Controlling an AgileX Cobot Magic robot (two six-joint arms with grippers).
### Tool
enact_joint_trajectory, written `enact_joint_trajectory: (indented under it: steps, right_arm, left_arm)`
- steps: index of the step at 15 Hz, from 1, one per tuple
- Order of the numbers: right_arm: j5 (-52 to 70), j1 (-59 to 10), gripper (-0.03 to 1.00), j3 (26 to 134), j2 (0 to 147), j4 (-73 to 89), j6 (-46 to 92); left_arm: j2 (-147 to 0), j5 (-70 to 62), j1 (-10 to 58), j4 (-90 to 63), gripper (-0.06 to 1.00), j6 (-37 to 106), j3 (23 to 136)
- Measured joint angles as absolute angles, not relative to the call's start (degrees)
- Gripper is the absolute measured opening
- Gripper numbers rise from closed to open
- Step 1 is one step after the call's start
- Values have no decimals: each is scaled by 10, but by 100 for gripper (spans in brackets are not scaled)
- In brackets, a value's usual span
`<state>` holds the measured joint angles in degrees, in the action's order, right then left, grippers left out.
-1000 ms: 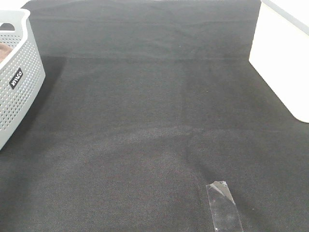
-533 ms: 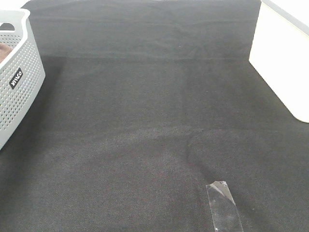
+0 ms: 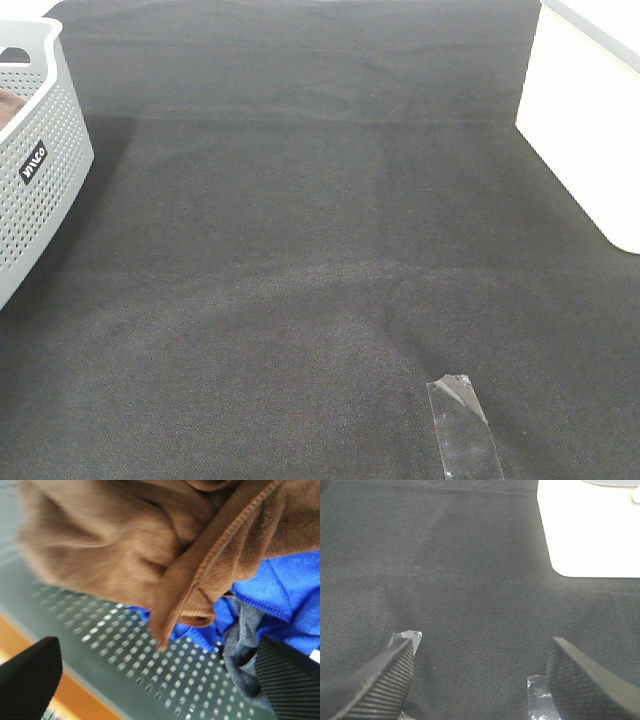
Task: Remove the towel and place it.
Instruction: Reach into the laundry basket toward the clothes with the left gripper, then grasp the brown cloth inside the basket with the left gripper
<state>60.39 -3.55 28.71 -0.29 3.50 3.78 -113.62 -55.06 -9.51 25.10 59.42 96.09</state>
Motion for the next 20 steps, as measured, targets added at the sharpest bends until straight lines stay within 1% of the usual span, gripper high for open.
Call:
enact_joint_trajectory:
  steps: [6,7,8,9,10,11,12,13,17,20]
  right_arm:
    - [604,-36,68,287,-3,35,38]
    - [604,-36,68,287,-3,35,38]
    - [604,-36,68,287,-3,35,38]
    - [604,-36,68,287,-3,35,38]
    - [604,-36,68,287,-3,35,38]
    - [604,-36,68,287,-3,35,38]
    - [604,-36,68,287,-3,35,38]
    - [604,-36,68,287,-3,35,38]
    - [604,-36,68,287,-3,35,38]
    - [604,-36,68,287,-3,35,38]
  left_arm:
    - [-1211,-516,-103,243,99,631,962]
    - [-1213,-516,-103,238,98,633,962]
    - [-1214,-517,-103,233,89,634,962]
    - [-1214,-520,-103,232,73,636,962]
    - [-1214,-521,-103,231,48,636,962]
    - [-1214,-522,-103,231,19,636,962]
    - [-1214,-522,-103,231,6,636,962]
    - [-1214,-523,-103,231,1,636,962]
    - [-1212,-536,-103,231,0,632,962]
    - [-1184,-520,-103,231,0,538,962]
